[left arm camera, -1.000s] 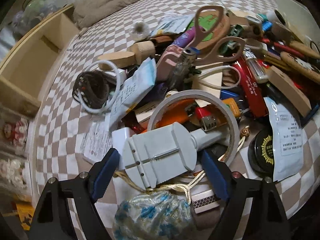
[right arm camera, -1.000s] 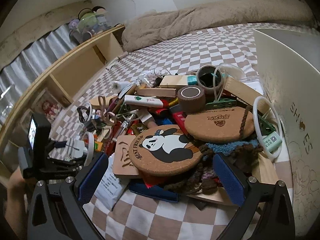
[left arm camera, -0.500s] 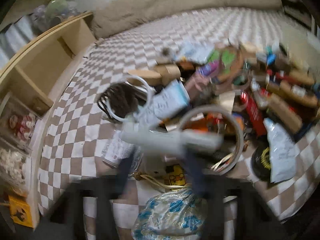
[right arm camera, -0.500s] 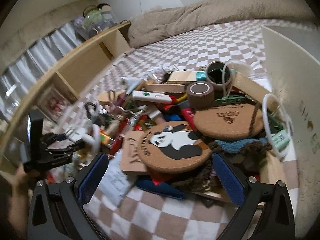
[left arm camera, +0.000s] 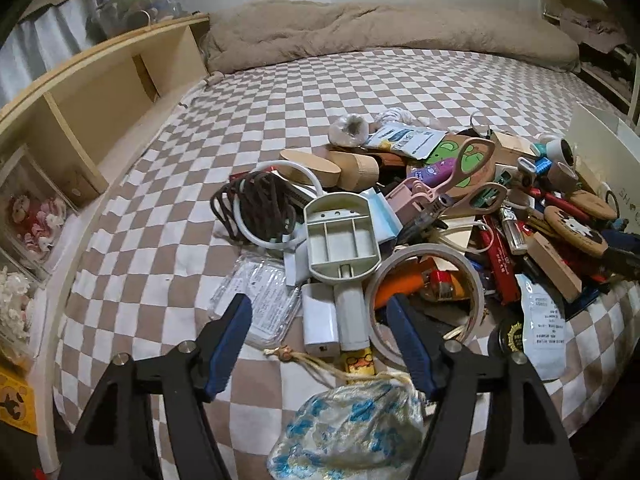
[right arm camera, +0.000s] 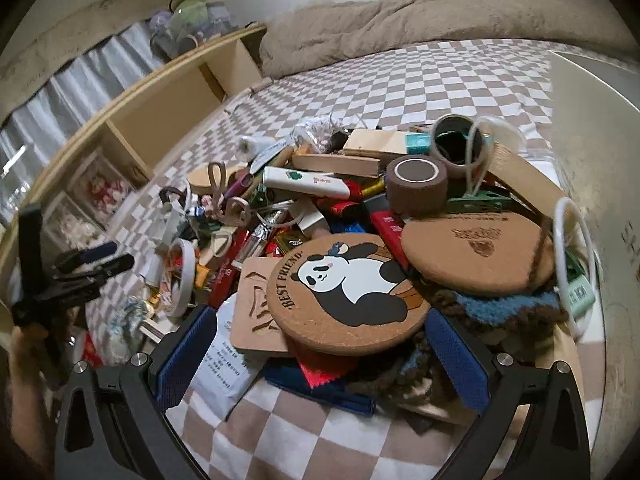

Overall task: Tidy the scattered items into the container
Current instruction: 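Grasp and lift the white plastic holder with the left gripper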

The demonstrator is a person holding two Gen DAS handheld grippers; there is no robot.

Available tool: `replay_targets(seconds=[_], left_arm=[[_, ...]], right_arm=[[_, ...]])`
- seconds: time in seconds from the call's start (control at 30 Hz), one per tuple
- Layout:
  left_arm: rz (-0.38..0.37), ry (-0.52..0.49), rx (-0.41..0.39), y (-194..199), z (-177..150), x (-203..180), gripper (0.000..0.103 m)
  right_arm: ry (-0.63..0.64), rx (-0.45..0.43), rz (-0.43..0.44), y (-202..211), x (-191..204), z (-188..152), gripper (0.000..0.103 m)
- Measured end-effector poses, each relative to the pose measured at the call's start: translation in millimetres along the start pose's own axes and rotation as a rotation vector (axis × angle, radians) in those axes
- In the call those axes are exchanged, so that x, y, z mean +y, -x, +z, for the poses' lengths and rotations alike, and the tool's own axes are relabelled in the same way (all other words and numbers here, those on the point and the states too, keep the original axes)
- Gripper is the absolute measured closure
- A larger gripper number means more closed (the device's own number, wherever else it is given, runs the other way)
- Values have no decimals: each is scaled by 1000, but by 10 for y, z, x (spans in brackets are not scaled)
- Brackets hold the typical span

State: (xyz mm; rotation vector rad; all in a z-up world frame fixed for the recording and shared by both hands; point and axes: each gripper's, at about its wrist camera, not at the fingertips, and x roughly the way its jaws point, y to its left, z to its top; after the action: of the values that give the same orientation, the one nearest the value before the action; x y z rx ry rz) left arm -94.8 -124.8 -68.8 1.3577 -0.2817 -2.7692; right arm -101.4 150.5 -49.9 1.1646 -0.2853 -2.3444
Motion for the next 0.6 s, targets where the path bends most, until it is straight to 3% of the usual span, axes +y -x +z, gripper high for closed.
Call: replay_targets(seconds=[0.07, 0.3, 0.4, 0.53, 0.6], left_arm=[[3, -4, 2, -58, 50, -32, 18], [-7, 16, 9, -339, 289, -97, 18], [-27, 66, 27, -466, 331, -78, 18], [-86, 208, 79, -647, 281, 24, 18], [-100, 230, 99, -678, 240, 42, 23]], right_arm=[[15, 12, -6, -51, 18, 21, 0], [17, 7, -1, -48, -13, 3, 0], [-2, 3, 14, -38, -42, 12, 0], [-23, -4, 24, -28, -76, 17, 0], [-26, -5, 21, -32, -75, 27, 0]])
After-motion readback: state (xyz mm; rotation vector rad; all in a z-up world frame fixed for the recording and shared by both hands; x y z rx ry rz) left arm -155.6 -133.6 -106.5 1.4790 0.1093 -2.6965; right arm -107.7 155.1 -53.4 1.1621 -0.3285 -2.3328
